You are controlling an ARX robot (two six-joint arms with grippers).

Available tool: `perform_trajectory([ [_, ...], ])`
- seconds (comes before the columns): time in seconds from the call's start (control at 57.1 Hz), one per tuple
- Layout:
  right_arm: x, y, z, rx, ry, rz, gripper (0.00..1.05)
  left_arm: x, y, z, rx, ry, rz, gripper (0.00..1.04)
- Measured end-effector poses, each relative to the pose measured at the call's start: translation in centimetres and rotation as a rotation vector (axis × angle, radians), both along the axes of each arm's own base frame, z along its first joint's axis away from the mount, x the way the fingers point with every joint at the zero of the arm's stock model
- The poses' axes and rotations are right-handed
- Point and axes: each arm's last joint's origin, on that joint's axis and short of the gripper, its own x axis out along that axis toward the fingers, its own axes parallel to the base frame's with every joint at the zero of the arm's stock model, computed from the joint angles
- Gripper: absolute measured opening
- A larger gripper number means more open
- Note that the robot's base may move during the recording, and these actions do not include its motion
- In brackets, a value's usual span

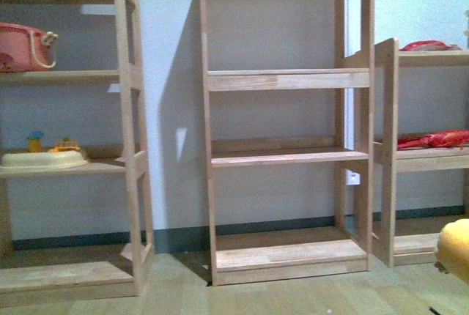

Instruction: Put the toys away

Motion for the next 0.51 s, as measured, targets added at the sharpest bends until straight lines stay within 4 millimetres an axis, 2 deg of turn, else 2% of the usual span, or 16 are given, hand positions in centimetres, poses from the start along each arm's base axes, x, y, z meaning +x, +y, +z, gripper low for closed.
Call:
perform_trajectory([
  [0.508, 0.00, 0.04, 0.00, 0.000, 0.000, 0.012, 0.07, 0.00, 0.02, 0.01, 0.000, -0.001, 0.007, 0.98],
])
